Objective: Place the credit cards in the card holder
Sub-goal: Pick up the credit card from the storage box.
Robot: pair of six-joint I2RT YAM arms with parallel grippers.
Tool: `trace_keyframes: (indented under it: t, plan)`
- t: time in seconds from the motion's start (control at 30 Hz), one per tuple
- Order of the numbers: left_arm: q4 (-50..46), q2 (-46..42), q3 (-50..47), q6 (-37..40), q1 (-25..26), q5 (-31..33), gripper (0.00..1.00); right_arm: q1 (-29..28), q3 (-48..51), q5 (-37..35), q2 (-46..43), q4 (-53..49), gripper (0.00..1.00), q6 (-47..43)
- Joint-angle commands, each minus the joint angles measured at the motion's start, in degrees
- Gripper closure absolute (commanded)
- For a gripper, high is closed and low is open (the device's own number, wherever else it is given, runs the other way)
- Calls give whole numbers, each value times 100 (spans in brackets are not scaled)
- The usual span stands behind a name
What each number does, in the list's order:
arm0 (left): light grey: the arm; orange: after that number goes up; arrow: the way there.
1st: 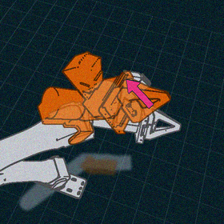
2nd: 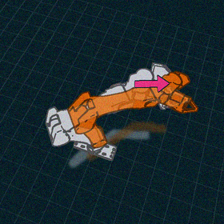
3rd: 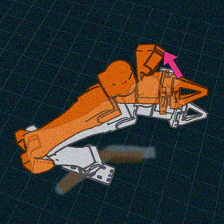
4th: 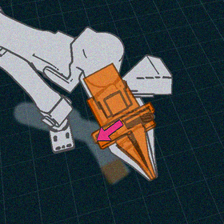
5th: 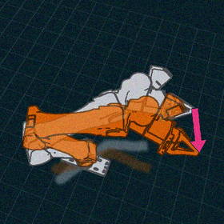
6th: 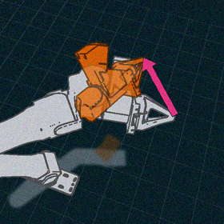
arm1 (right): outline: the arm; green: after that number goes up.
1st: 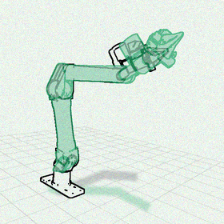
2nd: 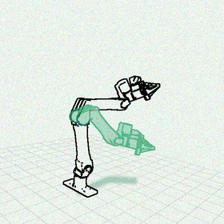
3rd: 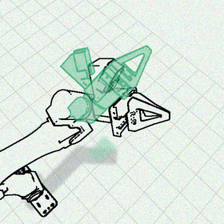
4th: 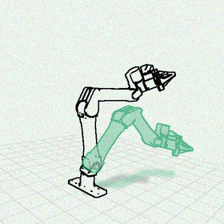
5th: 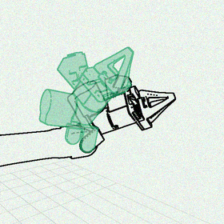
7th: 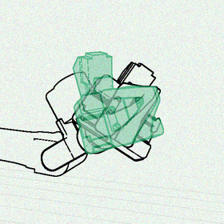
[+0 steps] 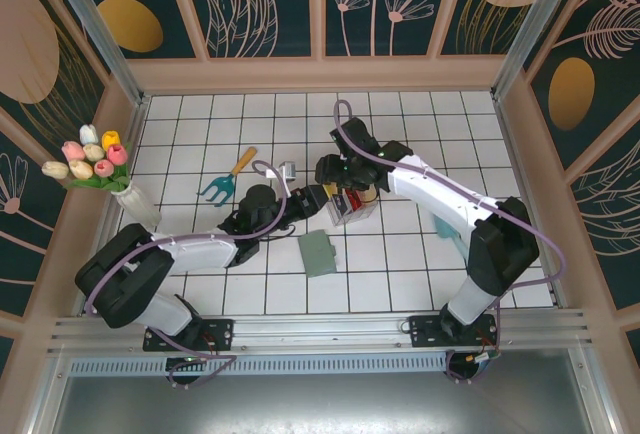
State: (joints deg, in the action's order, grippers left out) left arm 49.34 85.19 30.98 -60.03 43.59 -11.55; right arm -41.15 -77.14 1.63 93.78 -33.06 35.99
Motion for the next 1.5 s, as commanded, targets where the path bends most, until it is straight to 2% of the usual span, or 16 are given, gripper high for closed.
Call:
trace_keyframes:
  t: [0.0, 0.27, 0.63, 0.67, 0.8, 0.87, 0.93, 1.07, 1.2, 1.27, 1.47]
  plan:
    - [364, 118, 33, 85, 26, 91, 66, 19, 68, 186, -261, 125, 37, 93]
    - [356, 241, 60, 96, 21, 240, 75, 19, 122, 274, -290, 179, 37, 115]
    - [444, 258, 70, -28, 23, 355, 97, 35, 255, 296, -417, 251, 37, 137]
    - [481, 237, 44, -101, 26, 355, 100, 52, 286, 311, -468, 291, 34, 137]
    - [648, 107, -9, -550, 16, 188, 100, 203, 587, 478, -971, 775, 24, 120]
    - [824, 36, -59, -837, 17, 37, 100, 430, 948, 844, -1384, 1295, 17, 168]
    - [970, 3, -117, -1116, 2, -82, 100, 738, 1381, 1304, -1755, 1817, 16, 268]
    - [1903, 57, -331, -1792, -34, -387, 100, 1361, 2060, 2538, -2129, 2679, 25, 496]
    - [2520, 163, -385, -2246, -63, -585, 100, 1476, 2249, 3324, -2109, 3143, 32, 532]
    - [2716, 218, -332, -2388, -65, -714, 100, 1484, 2249, 3466, -2008, 3173, 40, 564]
    - [3185, 349, -406, -2737, -72, -693, 100, 1583, 2457, 3971, -1993, 3655, 52, 781]
